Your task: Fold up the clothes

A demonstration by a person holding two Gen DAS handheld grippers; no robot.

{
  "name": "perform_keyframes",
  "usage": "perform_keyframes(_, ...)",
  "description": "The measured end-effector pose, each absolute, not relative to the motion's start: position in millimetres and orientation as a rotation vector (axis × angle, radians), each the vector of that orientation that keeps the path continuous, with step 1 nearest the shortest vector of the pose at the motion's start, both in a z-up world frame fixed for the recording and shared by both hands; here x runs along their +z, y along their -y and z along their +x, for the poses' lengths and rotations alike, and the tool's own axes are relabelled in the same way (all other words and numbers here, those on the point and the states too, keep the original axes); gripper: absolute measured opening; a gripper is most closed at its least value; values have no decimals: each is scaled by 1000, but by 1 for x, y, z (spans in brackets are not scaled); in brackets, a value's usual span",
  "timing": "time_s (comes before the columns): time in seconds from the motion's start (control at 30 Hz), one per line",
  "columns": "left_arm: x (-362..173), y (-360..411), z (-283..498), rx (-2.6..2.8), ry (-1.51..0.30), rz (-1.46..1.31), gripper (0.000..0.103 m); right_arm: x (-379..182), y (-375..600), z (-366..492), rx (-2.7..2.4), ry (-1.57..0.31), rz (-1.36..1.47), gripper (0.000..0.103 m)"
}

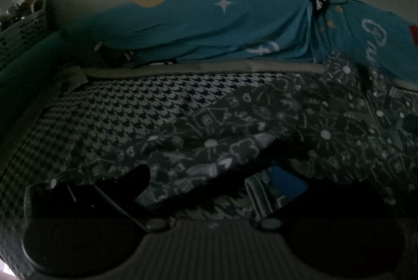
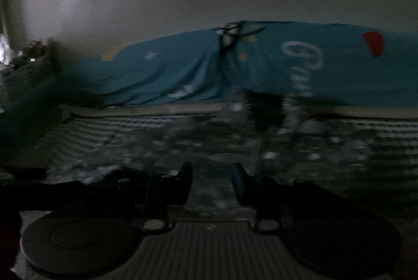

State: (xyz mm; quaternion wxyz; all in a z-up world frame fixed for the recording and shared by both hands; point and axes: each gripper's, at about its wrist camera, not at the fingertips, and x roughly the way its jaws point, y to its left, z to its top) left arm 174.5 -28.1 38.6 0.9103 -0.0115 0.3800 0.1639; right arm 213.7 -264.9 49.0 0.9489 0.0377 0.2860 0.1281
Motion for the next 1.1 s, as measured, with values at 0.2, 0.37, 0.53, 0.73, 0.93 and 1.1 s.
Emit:
perform_keyframes(0.2,30,42,177,300,-804,13,103,51,302,204,148,-589,49,34)
perform_keyframes(0.37,23,48,177,276,-819,34,103,51,329,194,59,-603,19,35)
perform_keyframes(0.53,18,48,181,269,-841,22,103,46,351,183,-16,-636,-19,35)
perform_keyframes(0.73,14,47,184,277,-858,17,103,35,365,170,-23,-686,-93,39)
perform_keyframes(0.93,11,49,186,279,-863,22,103,20,358,166,60,-742,-138,45)
perform_keyframes(1.1,7,52,188,276,-875,29,103,7,347,172,75,-759,-161,50)
